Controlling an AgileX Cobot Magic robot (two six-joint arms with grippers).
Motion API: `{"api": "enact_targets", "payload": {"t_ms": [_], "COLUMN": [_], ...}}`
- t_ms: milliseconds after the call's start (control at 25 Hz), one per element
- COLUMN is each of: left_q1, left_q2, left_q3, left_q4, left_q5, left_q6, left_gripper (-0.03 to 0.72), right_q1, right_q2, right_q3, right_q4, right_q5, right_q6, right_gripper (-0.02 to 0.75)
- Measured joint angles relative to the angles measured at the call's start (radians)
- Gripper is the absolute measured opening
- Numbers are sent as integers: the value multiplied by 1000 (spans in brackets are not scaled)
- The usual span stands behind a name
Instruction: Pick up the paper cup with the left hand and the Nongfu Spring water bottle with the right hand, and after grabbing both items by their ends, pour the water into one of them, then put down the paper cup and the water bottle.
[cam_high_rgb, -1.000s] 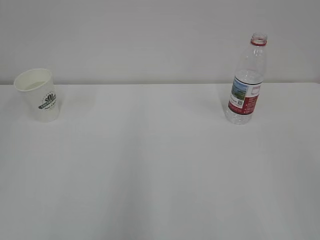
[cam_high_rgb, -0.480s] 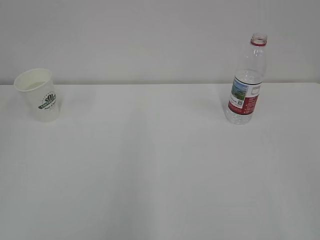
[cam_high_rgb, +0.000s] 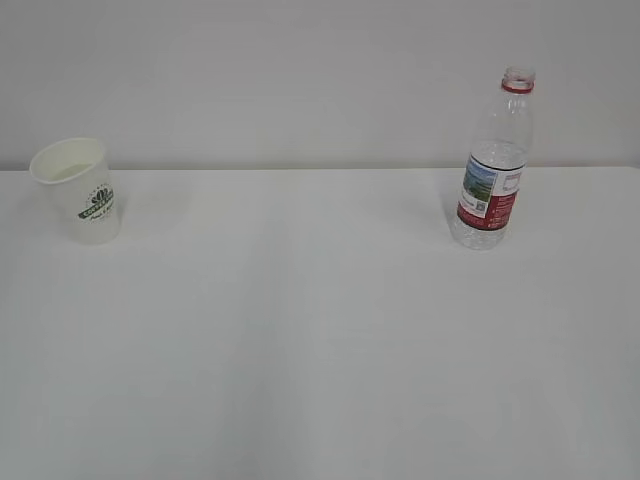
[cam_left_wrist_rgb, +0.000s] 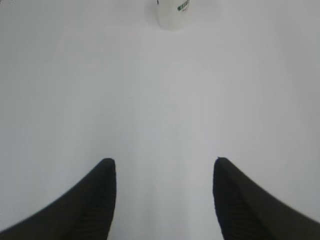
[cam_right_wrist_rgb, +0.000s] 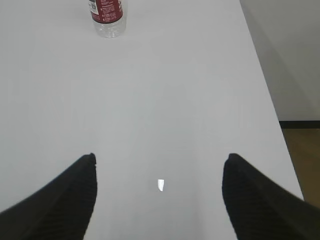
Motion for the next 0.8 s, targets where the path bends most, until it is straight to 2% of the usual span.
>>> {"api": "enact_targets", "payload": {"t_ms": [480,800], "left_q1": [0,0], "left_q2": [-2,-2], "left_q3": [7,46], "left_q4": [-4,-12], "left_q5": [-29,-104], "left_q6": [0,0], "left_gripper": [443,442], "right_q1": [0,0], "right_q2": [0,0], "right_q3": [2,32], "right_q4": [-18,-4], "right_q5": [-10,-81], "right_q6": [-15,-29], "right_gripper": [587,565]}}
